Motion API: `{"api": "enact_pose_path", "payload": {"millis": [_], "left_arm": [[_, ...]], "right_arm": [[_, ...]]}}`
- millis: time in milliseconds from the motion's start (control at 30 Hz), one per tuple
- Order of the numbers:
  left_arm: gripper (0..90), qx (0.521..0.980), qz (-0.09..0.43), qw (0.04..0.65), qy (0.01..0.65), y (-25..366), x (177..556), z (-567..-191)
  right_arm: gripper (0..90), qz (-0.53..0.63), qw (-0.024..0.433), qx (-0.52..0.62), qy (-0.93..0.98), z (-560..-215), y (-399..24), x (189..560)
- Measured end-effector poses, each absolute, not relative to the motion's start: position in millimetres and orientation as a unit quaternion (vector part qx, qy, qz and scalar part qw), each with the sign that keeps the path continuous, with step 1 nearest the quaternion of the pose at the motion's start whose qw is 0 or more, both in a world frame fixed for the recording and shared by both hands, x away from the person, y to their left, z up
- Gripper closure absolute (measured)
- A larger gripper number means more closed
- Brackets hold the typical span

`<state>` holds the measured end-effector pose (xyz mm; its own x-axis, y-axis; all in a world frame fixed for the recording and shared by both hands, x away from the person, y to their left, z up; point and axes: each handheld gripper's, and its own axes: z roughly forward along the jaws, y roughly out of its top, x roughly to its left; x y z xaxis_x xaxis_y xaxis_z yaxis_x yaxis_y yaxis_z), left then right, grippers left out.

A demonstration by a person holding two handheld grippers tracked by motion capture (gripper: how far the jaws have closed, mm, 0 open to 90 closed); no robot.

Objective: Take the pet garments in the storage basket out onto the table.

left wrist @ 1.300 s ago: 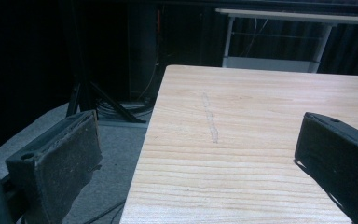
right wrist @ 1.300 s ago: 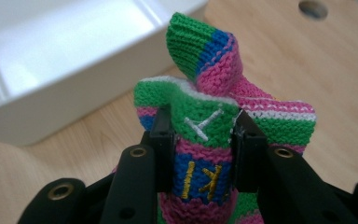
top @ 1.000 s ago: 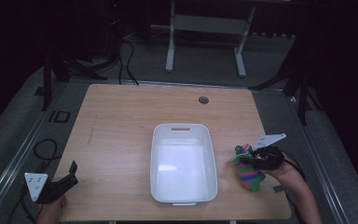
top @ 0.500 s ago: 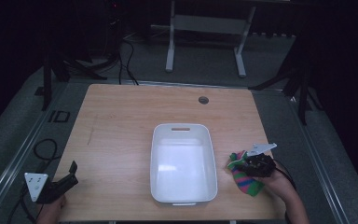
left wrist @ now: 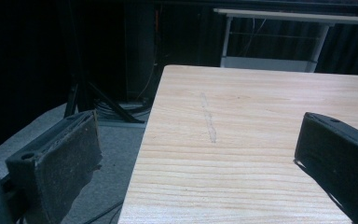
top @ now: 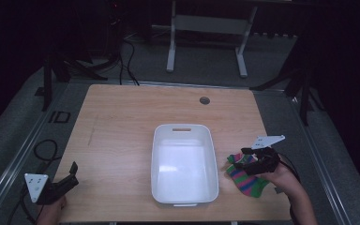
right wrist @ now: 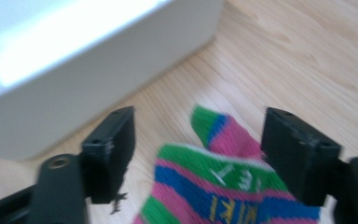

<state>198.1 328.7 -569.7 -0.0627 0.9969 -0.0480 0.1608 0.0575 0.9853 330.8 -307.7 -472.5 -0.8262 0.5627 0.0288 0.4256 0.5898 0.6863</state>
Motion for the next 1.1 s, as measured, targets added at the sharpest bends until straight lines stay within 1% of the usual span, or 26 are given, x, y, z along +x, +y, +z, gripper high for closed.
{"api": "enact_pose_path", "payload": {"millis": [67, 100, 200, 400, 433, 500, 600, 833, 900, 933, 1000, 1100], "left_arm": [[0.9, 0.510, 0.459, 0.457, 0.567, 328.8, 198.0, -569.8], [0.9, 0.510, 0.458, 0.457, 0.566, 328.8, 198.0, -569.8], [0.9, 0.511, 0.458, 0.457, 0.566, 328.7, 198.0, -569.8], [0.9, 0.511, 0.459, 0.456, 0.566, 328.5, 198.0, -569.8], [0.9, 0.511, 0.459, 0.456, 0.566, 328.5, 198.0, -569.8], [0.9, 0.510, 0.459, 0.457, 0.566, 328.4, 198.0, -569.8], [0.9, 0.511, 0.459, 0.456, 0.566, 328.4, 198.0, -569.8], [0.9, 0.511, 0.460, 0.456, 0.565, 328.3, 198.0, -569.8], [0.9, 0.511, 0.460, 0.457, 0.565, 328.3, 198.0, -569.8], [1.0, 0.511, 0.460, 0.457, 0.565, 328.3, 198.0, -569.8], [0.9, 0.511, 0.460, 0.457, 0.564, 328.3, 198.0, -569.8], [1.0, 0.513, 0.459, 0.456, 0.564, 328.4, 198.0, -569.8]], "right_arm": [[12.8, 0.357, 0.101, 0.272, 0.888, -470.3, -307.7, 332.1], [14.1, 0.362, 0.104, 0.276, 0.884, -470.4, -308.9, 333.2], [11.8, 0.374, 0.119, 0.299, 0.870, -475.6, -316.5, 337.3], [11.8, 0.412, 0.178, 0.365, 0.816, -493.3, -340.2, 333.7], [11.8, 0.412, 0.178, 0.365, 0.816, -493.3, -340.2, 333.7], [11.8, 0.426, 0.208, 0.395, 0.787, -502.2, -353.4, 328.3], [11.8, 0.436, 0.229, 0.421, 0.762, -511.0, -364.6, 323.4], [11.9, 0.428, 0.279, 0.465, 0.723, -527.1, -380.0, 312.0], [11.9, 0.426, 0.283, 0.471, 0.719, -528.1, -381.4, 311.0], [12.0, 0.418, 0.302, 0.490, 0.703, -531.3, -384.7, 307.0], [12.0, 0.411, 0.317, 0.506, 0.689, -534.8, -387.8, 302.7], [12.2, 0.412, 0.327, 0.522, 0.671, -539.8, -393.2, 297.3]]}}
